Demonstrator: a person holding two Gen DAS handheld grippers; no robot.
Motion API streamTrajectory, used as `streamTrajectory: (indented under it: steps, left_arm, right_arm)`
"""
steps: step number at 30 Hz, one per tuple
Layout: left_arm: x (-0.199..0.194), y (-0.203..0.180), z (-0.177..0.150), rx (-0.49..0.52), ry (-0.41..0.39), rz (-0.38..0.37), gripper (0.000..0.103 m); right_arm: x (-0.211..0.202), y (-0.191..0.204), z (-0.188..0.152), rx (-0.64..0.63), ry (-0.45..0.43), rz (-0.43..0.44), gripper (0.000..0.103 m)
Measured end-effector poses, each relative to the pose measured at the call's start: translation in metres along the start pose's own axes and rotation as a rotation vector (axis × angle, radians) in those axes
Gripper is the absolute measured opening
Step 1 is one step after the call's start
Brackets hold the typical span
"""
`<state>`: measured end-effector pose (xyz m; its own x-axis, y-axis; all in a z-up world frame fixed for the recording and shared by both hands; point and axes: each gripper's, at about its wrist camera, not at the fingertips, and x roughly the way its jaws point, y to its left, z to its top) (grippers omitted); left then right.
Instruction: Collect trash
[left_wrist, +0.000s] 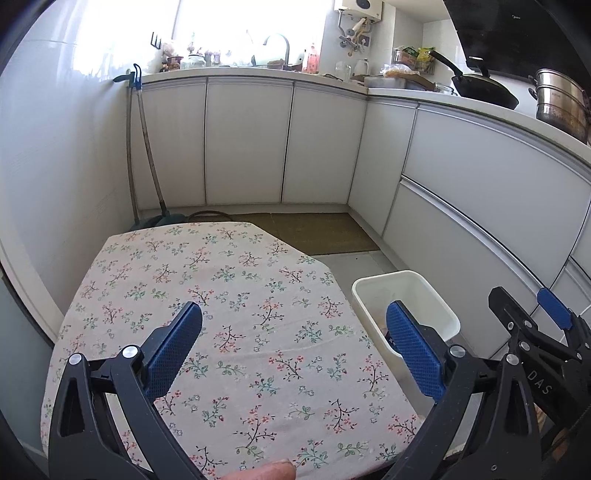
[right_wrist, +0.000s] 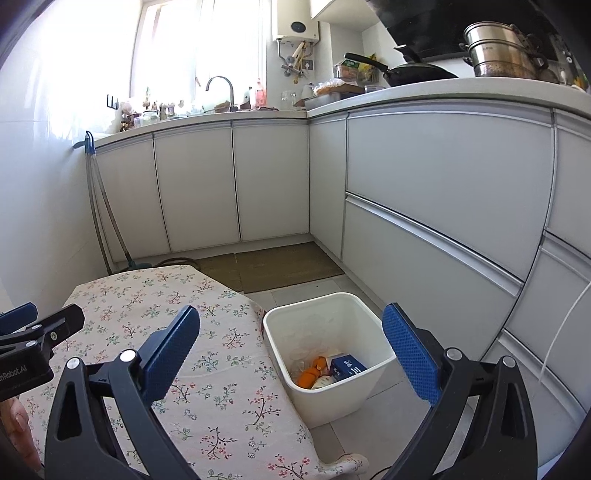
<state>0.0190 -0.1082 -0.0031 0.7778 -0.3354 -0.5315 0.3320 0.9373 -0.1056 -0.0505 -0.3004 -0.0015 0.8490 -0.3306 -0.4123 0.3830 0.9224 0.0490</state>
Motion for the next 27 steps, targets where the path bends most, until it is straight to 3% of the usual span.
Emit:
streamTrajectory:
  steps: [27]
  left_arm:
    - [0.0048,-0.0033,-0.0011,0.016,0.010,0.048,0.095]
  right_arm:
    - [0.0095,0.0058,-0.0072,-0.020,0.032,0.026,0.096]
